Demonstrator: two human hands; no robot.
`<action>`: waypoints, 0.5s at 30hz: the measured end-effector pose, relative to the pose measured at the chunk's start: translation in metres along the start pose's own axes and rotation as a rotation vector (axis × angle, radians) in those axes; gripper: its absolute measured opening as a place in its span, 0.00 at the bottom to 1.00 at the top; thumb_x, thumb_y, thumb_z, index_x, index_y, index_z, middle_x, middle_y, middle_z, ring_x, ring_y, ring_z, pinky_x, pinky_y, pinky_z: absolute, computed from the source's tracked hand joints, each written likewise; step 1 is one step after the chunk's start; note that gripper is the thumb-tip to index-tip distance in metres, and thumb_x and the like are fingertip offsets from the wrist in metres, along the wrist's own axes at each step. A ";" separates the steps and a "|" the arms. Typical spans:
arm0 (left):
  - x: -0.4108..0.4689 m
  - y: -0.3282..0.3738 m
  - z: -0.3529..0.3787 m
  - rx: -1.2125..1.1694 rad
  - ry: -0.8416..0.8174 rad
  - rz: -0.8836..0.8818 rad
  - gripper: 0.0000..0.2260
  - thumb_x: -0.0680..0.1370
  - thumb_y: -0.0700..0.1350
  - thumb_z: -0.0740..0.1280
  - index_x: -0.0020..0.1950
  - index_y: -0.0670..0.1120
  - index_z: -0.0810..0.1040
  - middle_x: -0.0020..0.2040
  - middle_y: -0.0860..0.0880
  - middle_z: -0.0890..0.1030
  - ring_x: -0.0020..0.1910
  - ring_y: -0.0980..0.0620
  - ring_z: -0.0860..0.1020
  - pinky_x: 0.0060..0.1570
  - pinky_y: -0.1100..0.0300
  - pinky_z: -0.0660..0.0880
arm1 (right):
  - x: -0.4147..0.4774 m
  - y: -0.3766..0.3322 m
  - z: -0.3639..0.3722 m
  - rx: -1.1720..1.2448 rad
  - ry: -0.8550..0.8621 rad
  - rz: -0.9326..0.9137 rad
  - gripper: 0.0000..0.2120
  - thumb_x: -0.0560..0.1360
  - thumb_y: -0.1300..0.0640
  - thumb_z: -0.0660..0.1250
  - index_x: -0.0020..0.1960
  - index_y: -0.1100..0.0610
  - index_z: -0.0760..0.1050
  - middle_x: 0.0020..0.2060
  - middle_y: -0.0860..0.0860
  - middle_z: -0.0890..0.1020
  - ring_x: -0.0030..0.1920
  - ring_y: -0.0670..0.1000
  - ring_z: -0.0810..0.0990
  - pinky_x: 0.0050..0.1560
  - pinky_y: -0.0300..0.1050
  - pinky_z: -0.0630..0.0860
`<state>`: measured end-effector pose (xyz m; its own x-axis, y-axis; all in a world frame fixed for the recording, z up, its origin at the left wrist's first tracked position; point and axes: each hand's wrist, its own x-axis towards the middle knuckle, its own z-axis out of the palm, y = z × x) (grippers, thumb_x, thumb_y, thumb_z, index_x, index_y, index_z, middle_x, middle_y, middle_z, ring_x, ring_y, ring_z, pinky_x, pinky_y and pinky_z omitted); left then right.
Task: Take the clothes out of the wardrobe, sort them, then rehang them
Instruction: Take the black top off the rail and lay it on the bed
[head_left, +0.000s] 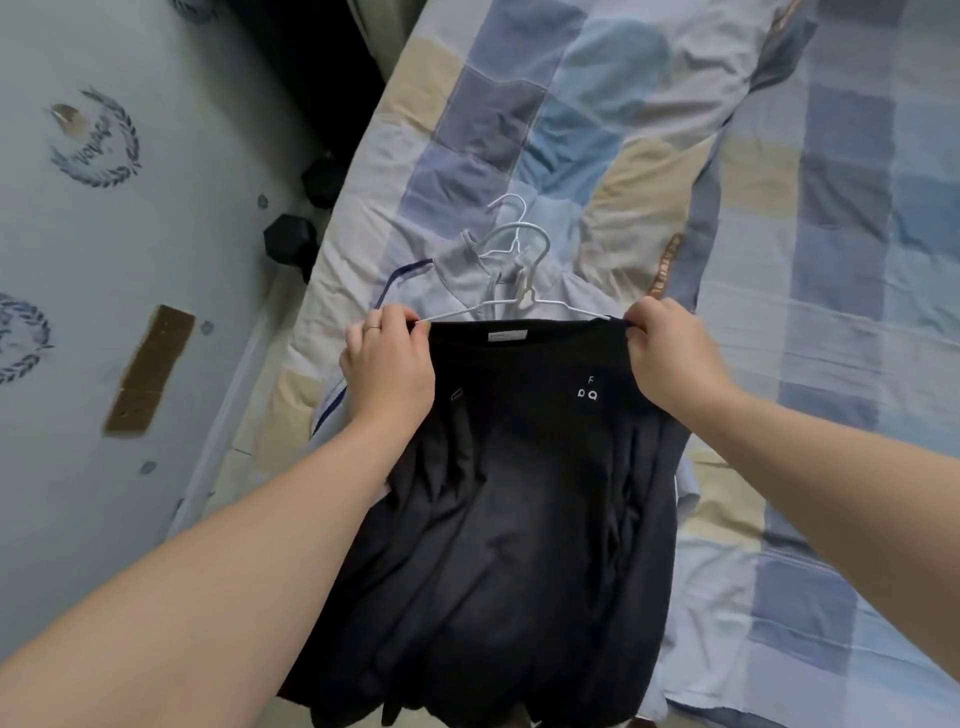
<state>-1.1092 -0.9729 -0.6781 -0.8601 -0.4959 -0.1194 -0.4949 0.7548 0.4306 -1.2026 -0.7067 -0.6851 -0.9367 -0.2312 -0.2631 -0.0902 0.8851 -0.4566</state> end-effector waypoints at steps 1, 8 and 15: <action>0.009 -0.006 0.012 0.002 -0.004 0.012 0.06 0.84 0.49 0.58 0.54 0.49 0.71 0.58 0.46 0.76 0.61 0.42 0.68 0.59 0.46 0.66 | 0.009 0.003 0.012 -0.005 -0.002 0.006 0.08 0.80 0.60 0.57 0.52 0.56 0.74 0.46 0.49 0.71 0.48 0.55 0.71 0.46 0.50 0.70; 0.058 -0.040 0.073 -0.043 -0.129 0.045 0.15 0.83 0.49 0.61 0.67 0.46 0.71 0.66 0.45 0.75 0.68 0.42 0.67 0.68 0.49 0.64 | 0.050 0.016 0.073 0.041 -0.008 0.084 0.10 0.78 0.60 0.58 0.56 0.56 0.76 0.51 0.53 0.77 0.56 0.58 0.75 0.53 0.50 0.73; 0.044 -0.045 0.075 -0.009 -0.210 0.077 0.31 0.81 0.56 0.61 0.81 0.53 0.53 0.82 0.48 0.49 0.81 0.48 0.46 0.78 0.50 0.47 | 0.037 0.017 0.084 0.160 -0.029 0.128 0.31 0.79 0.55 0.63 0.79 0.53 0.55 0.77 0.52 0.59 0.77 0.53 0.54 0.76 0.52 0.54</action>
<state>-1.1339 -0.9957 -0.7699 -0.9026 -0.3361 -0.2688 -0.4265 0.7827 0.4534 -1.2103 -0.7344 -0.7742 -0.9266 -0.1348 -0.3510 0.0857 0.8333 -0.5461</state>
